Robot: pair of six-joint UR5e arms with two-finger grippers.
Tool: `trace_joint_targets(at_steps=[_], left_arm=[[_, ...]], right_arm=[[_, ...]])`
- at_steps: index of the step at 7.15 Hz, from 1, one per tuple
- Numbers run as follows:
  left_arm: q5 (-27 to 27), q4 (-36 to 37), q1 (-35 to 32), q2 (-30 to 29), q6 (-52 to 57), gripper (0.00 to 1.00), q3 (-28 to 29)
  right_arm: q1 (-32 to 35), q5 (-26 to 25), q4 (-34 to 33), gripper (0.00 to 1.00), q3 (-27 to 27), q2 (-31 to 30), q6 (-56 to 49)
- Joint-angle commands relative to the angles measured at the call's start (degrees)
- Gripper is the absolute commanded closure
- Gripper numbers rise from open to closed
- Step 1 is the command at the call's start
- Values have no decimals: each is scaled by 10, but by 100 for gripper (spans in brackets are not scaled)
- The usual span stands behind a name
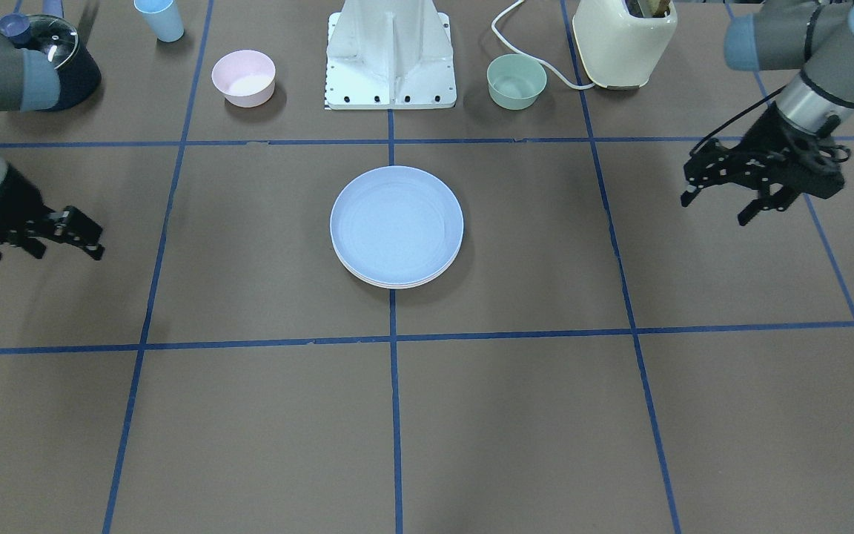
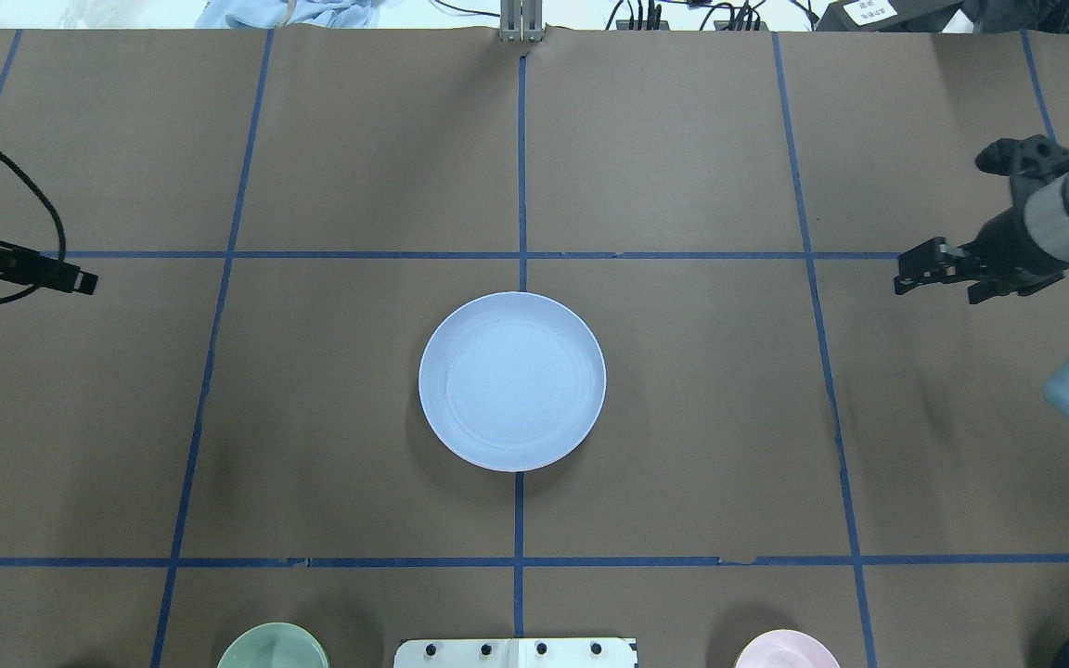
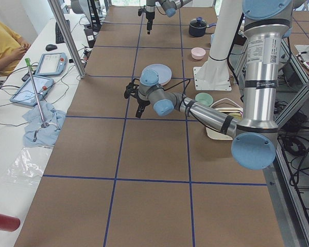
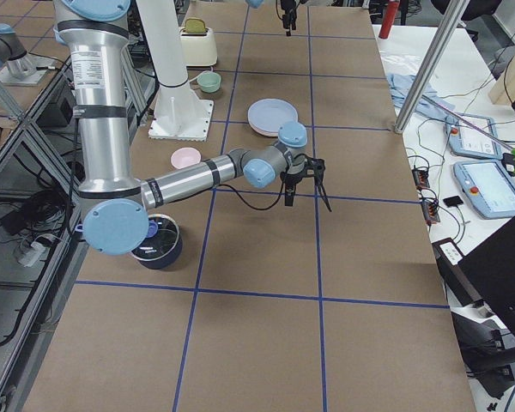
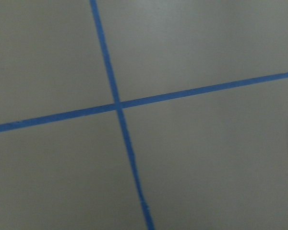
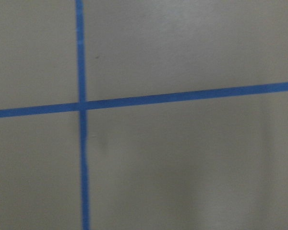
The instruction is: Stack three plates with pink and blue
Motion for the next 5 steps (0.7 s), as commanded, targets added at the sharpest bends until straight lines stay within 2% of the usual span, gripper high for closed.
trace_joint_targets(at_steps=[1,2,4,5], left_arm=[[-24,-2,-91,11,171,0,75],[-24,0,-123,9,202,0,92],[-30,1,-199,9,206,0,134],[-68,9,-251,1,236,0,159]], right_arm=[[130,48,-49,0,-46,-22,-203],[166,51,-97,0,-54,-16,-284],[196,54,-185,0,-53,6,-354],[206,75,-192,0,-54,5,-356]])
